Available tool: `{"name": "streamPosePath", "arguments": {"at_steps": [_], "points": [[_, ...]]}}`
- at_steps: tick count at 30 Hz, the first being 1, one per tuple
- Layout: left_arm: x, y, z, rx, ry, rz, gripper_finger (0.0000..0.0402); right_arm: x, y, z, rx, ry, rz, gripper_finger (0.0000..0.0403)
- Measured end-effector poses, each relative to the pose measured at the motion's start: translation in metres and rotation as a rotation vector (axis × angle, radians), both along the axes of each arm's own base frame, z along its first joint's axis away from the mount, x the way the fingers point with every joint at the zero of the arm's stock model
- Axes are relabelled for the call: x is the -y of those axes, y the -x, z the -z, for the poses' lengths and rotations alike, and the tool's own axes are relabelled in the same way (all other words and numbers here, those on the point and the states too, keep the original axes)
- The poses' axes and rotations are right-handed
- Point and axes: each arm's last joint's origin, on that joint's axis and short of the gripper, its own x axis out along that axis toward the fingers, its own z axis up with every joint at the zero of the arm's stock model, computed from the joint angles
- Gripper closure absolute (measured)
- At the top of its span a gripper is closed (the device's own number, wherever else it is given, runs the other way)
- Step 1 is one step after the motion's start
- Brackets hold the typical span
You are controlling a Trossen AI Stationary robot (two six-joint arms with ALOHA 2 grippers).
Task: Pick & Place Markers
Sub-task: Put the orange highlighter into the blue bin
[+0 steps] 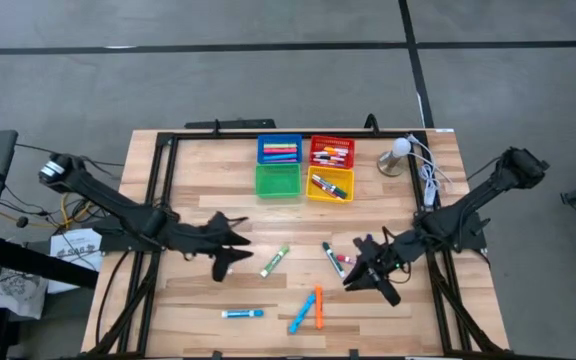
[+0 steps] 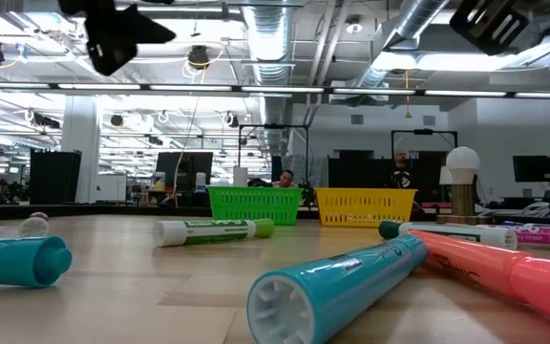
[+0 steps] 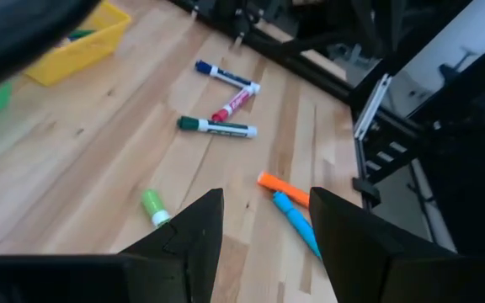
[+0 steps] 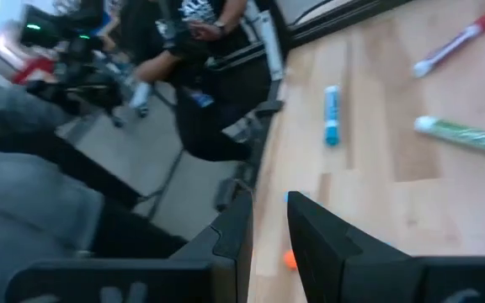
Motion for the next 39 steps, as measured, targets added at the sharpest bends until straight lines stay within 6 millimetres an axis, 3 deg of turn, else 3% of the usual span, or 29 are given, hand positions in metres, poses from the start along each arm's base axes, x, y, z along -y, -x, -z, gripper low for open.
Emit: {"name": "streamPosePath", "arguments": {"at_steps": [6, 14, 26, 39], "points": [[-0.016, 0.031, 0.005, 0.054, 0.019, 0.025, 0.0225, -0.014, -0.02, 0.0, -0.082, -0.075, -0.011, 0.0336], [-0.025, 0.054, 0.012, 0.088, 0.017, 0.166, 0.0225, -0.038, -0.058, -0.01, -0.177, -0.129, 0.03, 0.0336], [-0.024, 0.06, 0.011, 0.119, -0.057, 0.298, 0.0225, -0.065, -0.1, -0.011, -0.502, -0.275, 0.205, 0.0336], [-0.023, 0.061, 0.01, 0.143, -0.119, 0.364, 0.0225, -0.085, -0.114, 0.014, -0.835, -0.554, 0.455, 0.0336]]}}
